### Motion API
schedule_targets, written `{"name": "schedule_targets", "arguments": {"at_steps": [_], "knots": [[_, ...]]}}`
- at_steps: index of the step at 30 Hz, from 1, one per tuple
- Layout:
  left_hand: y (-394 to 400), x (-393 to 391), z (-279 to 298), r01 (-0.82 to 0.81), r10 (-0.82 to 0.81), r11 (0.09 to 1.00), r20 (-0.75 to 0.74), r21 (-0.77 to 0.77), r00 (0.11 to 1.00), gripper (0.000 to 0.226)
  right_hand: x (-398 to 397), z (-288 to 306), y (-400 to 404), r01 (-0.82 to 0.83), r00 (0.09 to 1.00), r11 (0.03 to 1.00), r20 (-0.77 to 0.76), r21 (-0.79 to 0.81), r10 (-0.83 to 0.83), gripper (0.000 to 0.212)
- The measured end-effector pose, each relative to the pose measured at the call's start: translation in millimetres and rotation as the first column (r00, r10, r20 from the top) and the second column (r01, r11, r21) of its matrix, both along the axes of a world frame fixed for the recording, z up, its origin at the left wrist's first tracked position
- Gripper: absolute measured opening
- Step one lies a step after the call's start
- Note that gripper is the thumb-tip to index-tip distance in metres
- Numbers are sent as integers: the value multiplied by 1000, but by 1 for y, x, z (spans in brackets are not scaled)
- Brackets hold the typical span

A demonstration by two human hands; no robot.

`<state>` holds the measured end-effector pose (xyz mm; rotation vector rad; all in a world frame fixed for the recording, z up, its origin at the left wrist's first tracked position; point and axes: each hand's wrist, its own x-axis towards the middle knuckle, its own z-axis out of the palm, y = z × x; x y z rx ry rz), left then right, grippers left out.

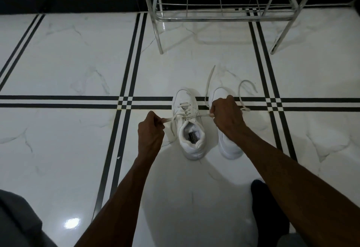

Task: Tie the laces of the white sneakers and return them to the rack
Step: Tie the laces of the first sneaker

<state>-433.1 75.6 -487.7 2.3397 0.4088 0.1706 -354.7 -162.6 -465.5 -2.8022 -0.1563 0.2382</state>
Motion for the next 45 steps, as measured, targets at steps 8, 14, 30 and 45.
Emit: {"name": "schedule_targets", "arguments": {"at_steps": [8,14,30,45], "knots": [[-6,8,17,-75,101,958,78,-275,992,9,20,15,-12,5,995,933,-92,360,30,5],[13,8,8,123,-123,992,51,10,991,9,20,6,-15,-85,995,947,-30,310,99,11],[29,11,-11,334,-289,858,-171,390,942,19,17,-18,-9,-254,965,951,23,-175,262,18],[-25,23,18,313,-338,936,-163,-159,927,49,14,-3,15,-405,900,831,8,381,435,46]]}}
